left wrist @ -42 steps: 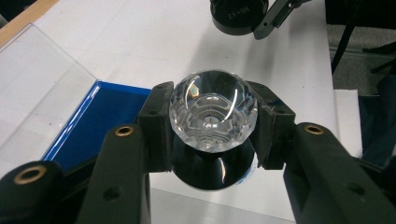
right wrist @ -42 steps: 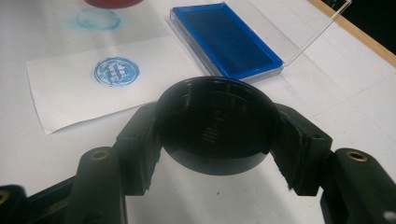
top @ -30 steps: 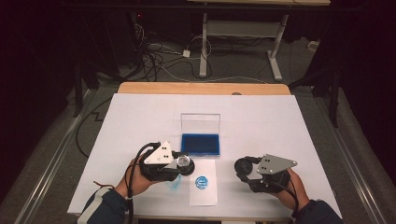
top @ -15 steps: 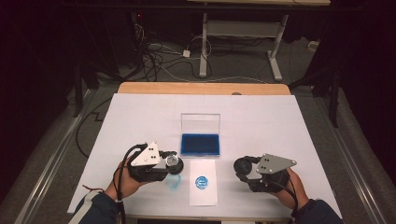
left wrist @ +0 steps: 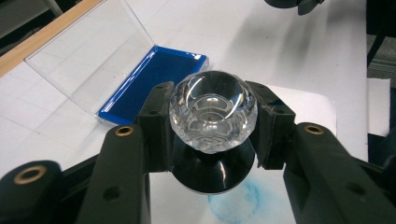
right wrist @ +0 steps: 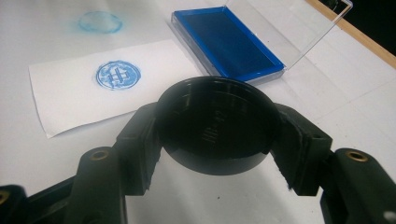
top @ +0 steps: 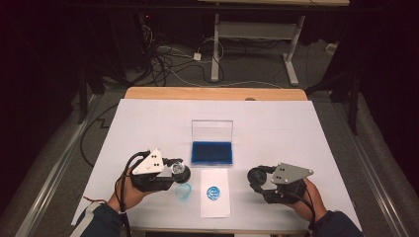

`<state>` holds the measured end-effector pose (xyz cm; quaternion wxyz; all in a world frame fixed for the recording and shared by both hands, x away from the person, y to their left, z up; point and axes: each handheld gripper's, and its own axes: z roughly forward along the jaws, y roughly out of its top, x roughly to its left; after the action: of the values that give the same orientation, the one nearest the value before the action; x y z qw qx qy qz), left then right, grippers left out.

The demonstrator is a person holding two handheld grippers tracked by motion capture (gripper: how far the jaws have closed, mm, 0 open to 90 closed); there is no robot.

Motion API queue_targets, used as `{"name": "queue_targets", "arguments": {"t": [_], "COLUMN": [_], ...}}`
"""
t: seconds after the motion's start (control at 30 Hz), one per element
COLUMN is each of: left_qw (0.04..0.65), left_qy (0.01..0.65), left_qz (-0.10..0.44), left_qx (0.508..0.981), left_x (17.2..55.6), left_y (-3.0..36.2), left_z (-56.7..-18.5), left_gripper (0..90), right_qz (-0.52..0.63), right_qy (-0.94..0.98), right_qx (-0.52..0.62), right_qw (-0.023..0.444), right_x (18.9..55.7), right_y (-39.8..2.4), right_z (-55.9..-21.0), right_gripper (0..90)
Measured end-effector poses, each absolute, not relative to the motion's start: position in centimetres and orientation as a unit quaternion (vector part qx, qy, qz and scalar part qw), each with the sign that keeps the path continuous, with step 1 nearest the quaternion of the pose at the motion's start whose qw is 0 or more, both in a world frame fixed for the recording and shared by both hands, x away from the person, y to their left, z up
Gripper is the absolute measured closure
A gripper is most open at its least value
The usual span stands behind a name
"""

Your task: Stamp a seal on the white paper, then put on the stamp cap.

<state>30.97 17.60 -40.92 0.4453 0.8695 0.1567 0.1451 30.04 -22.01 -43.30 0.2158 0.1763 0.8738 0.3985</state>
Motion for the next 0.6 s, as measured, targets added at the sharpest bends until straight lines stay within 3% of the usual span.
{"name": "queue_targets", "arguments": {"t": [0.6], "left_qw": [0.457], "left_qy": [0.153], "left_qz": [0.151], "left_qx": [0.863], "left_x": [31.0], "left_y": [17.55], "left_z": [-40.46], "left_gripper": [54.3], "right_qz": [0.396], "right_qy": [0.876], "right_qx": [0.172], "right_qw": [0.214], "right_x": [30.03], "right_y": [-21.81], "right_z": [-43.42], "right_gripper": [38.1]}}
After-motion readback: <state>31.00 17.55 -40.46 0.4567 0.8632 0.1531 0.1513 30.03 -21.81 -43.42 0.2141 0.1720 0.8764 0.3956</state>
